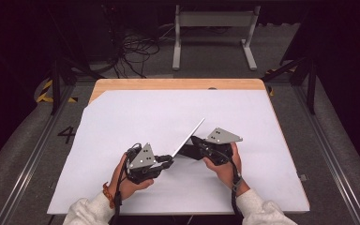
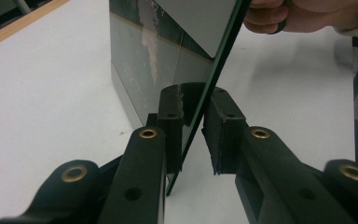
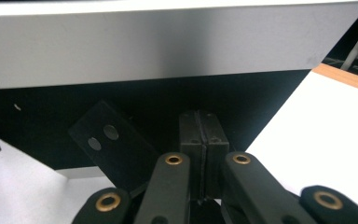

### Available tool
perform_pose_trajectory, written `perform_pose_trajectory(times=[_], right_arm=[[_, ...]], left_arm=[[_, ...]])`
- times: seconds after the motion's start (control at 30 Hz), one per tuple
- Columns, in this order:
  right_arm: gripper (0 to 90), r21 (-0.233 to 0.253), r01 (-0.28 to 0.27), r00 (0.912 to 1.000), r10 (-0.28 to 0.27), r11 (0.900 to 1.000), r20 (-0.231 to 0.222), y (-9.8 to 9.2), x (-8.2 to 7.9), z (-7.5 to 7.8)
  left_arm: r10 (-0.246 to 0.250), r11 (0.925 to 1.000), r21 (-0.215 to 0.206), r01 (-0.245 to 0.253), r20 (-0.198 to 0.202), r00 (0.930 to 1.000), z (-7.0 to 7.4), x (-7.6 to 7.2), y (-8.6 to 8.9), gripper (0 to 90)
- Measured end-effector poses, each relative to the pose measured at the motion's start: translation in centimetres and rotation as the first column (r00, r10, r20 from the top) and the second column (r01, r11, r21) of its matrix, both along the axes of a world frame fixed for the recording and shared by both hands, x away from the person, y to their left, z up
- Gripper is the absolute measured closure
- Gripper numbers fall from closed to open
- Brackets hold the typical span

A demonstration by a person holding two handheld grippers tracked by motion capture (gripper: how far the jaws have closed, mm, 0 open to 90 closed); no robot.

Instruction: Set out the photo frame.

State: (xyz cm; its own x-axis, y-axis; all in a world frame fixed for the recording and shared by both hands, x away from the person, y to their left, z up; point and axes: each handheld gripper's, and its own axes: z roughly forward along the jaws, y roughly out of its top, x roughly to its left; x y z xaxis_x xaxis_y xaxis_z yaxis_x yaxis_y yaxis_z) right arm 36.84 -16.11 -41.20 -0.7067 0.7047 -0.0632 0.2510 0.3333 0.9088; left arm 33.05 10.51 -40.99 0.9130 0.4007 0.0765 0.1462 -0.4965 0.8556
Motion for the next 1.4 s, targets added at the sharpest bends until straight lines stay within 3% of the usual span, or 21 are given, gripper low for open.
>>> perform_pose_trajectory(times=[0.3,0.53,0.73,1.4], right_arm=[[89.7,0.013,-0.026,0.9992,0.026,1.0,0.031,-0.4,-0.6,0.9],[90.0,0.032,-0.027,0.9994,0.026,0.999,0.022,-0.4,-0.4,1.2],[90.0,0.036,-0.022,0.9995,0.022,0.999,0.025,0.2,-0.1,1.2],[90.0,0.041,-0.029,0.9993,0.028,0.999,0.025,1.1,0.4,1.0]], left_arm=[[0.001,0.9999,-0.013,-0.001,0.015,0.9999,0.1,-0.2,0.1,75.8],[-0.004,0.9996,-0.027,0.004,0.022,0.9998,0.3,-0.5,0.2,76.3],[0.001,0.9999,-0.017,-0.001,0.011,0.9999,0.0,-0.4,-0.2,76.3],[-0.009,0.9999,-0.011,0.009,0.031,0.9995,0.1,-0.4,-1.8,70.2]])
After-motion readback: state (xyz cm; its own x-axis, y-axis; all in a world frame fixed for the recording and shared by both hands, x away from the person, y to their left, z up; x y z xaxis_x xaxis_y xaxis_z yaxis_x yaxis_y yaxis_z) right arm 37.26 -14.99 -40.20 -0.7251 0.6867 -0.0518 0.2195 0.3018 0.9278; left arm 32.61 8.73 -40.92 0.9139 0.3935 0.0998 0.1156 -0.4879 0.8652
